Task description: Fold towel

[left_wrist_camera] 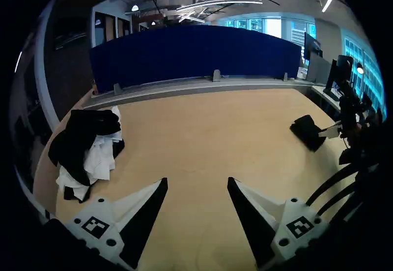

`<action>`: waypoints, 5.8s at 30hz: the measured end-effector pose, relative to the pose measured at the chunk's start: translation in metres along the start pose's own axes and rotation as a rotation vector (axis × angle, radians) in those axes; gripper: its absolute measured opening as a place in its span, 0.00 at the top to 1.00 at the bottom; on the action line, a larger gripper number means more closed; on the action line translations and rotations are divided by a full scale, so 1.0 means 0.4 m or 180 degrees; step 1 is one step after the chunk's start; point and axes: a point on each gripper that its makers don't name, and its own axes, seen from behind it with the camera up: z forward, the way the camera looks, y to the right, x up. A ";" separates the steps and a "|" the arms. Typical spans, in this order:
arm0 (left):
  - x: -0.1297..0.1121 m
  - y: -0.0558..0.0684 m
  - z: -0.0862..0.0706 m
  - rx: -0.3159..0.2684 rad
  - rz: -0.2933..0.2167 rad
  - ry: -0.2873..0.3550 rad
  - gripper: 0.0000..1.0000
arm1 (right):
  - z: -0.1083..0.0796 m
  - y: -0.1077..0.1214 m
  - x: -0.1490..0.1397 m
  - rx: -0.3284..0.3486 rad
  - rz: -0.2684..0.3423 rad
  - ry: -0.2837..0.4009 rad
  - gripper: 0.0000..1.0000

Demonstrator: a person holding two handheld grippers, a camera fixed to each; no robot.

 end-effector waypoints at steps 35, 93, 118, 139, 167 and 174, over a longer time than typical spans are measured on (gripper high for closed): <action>-0.011 0.000 -0.010 0.0009 0.0003 -0.0002 0.10 | 0.043 -0.012 -0.057 -0.0152 0.0045 -0.0068 0.00; 0.009 -0.020 -0.018 0.0041 -0.0058 0.0114 0.10 | -0.061 -0.015 0.184 -0.0079 -0.0001 0.0488 0.00; 0.119 -0.050 -0.034 0.0094 -0.0384 0.0756 0.10 | -0.446 -0.183 0.340 -0.0117 0.0263 0.2471 0.00; 0.209 -0.169 -0.067 0.0458 -0.0413 0.1588 0.10 | -0.458 -0.228 0.324 -0.0116 0.0250 0.2534 0.00; 0.070 -0.167 0.021 0.0509 -0.0453 0.1783 0.10 | -0.391 -0.167 0.265 -0.0232 0.0462 0.2178 0.00; 0.041 -0.163 0.057 0.0601 -0.0372 0.1854 0.10 | -0.357 -0.157 0.255 -0.0235 0.0495 0.2139 0.00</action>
